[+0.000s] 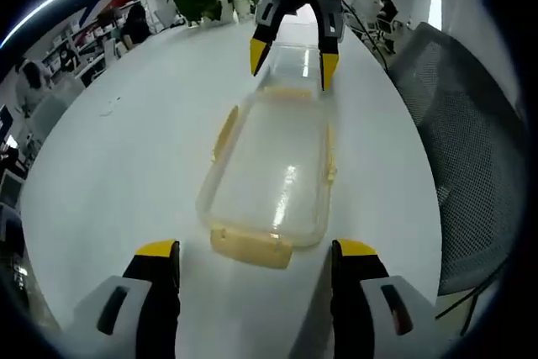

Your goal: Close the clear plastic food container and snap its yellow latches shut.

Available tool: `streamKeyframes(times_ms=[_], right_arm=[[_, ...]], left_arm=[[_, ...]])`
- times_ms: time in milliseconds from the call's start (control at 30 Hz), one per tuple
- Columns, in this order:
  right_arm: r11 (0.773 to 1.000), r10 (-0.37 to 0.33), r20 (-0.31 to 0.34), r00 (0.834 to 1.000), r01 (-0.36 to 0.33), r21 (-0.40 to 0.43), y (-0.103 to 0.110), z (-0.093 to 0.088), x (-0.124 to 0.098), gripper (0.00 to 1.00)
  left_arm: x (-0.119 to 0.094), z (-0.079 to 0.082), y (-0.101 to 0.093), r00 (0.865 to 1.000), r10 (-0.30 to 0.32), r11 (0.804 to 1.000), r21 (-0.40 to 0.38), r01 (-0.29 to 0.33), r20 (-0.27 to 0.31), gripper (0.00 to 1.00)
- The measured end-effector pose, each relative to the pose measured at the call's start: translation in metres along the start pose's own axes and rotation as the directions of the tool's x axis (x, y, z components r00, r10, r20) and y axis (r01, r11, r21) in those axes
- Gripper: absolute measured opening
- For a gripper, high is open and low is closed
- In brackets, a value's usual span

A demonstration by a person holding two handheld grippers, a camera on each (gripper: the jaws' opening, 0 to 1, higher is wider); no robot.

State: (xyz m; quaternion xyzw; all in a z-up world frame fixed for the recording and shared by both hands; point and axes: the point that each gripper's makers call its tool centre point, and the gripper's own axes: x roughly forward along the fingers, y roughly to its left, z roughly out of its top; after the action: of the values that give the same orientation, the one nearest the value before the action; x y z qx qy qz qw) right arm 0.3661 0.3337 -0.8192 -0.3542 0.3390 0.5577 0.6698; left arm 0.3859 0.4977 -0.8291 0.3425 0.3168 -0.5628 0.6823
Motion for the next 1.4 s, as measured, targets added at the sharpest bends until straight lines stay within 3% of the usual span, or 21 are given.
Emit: streamKeyframes(times_ms=[167,800,1067,1300,1400], right_arm=[[1.0,0.016,-0.022,1.0,-0.016,-0.012,0.002,-0.001,0.003,0.54],[0.999,0.049,-0.073,0.996,-0.049,-0.006,-0.002,-0.003,0.016,0.5],[0.998,0.06,-0.091,0.994,-0.061,-0.009,-0.001,-0.007,0.019,0.5],[0.997,0.074,-0.092,0.993,-0.073,0.012,-0.001,-0.009,0.019,0.47],[0.997,0.079,-0.093,0.993,-0.078,0.011,0.0,-0.009,0.019,0.47]], left_arm=[[0.002,-0.004,0.003,0.999,-0.01,1.0,0.024,0.011,-0.034,0.68],[0.004,0.0,0.011,0.997,-0.048,0.994,0.096,0.053,-0.055,0.64],[0.005,0.0,0.01,0.995,-0.077,0.991,0.101,0.084,-0.065,0.56],[0.006,0.0,0.002,0.99,-0.127,0.986,0.104,0.134,-0.068,0.4],[0.007,0.0,0.002,0.99,-0.124,0.986,0.1,0.131,-0.069,0.39]])
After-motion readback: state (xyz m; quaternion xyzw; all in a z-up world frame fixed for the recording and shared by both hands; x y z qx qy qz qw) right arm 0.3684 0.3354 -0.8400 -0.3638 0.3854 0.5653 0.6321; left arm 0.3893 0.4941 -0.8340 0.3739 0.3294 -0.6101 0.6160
